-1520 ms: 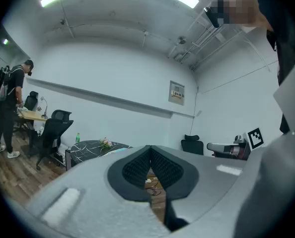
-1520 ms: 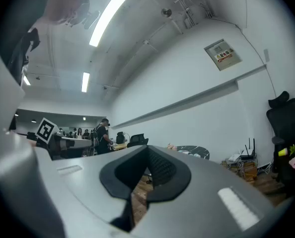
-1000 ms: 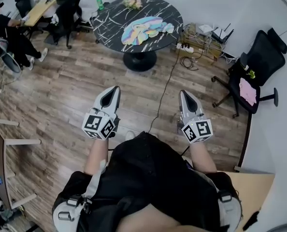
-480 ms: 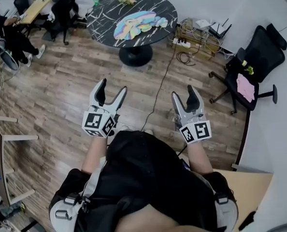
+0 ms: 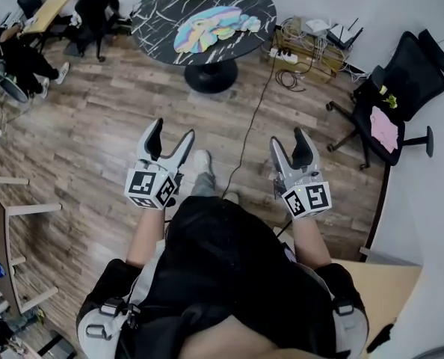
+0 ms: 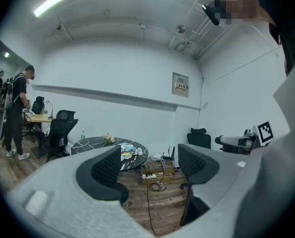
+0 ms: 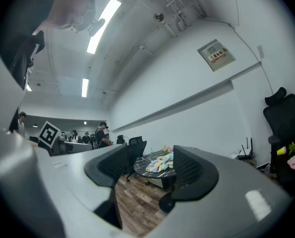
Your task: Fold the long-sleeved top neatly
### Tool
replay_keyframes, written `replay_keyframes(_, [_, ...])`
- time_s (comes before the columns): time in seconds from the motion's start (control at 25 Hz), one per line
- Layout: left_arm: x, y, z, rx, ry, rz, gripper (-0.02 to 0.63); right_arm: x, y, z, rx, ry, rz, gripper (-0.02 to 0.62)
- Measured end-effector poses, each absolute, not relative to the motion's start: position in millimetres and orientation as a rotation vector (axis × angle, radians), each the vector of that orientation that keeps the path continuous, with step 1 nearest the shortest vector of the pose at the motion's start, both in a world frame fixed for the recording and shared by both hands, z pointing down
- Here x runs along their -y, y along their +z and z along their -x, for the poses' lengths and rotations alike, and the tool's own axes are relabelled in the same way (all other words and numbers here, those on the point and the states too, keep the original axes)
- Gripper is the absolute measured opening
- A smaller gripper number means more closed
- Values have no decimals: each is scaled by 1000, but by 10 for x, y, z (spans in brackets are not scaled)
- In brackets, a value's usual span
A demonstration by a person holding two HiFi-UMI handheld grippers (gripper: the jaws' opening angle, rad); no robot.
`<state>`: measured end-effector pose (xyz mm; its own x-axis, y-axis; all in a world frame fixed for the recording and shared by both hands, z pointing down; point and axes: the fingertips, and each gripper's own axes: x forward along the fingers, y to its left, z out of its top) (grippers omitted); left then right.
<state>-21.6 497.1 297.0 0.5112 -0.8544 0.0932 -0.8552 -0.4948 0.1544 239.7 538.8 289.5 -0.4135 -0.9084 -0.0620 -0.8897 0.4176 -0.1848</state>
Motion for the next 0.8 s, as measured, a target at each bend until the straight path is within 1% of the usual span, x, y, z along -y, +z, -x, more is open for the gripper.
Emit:
replay_keyframes(0.36, [-4256,2969,181,1415,-42,-2600,367,-4793,2854,-2439,-2500,-138,1671,270])
replay_keyframes(0.8, [-3005,2880,383,1370,-43,-2671,365,-3620,2704,-2191,-2480,-85,1702,267])
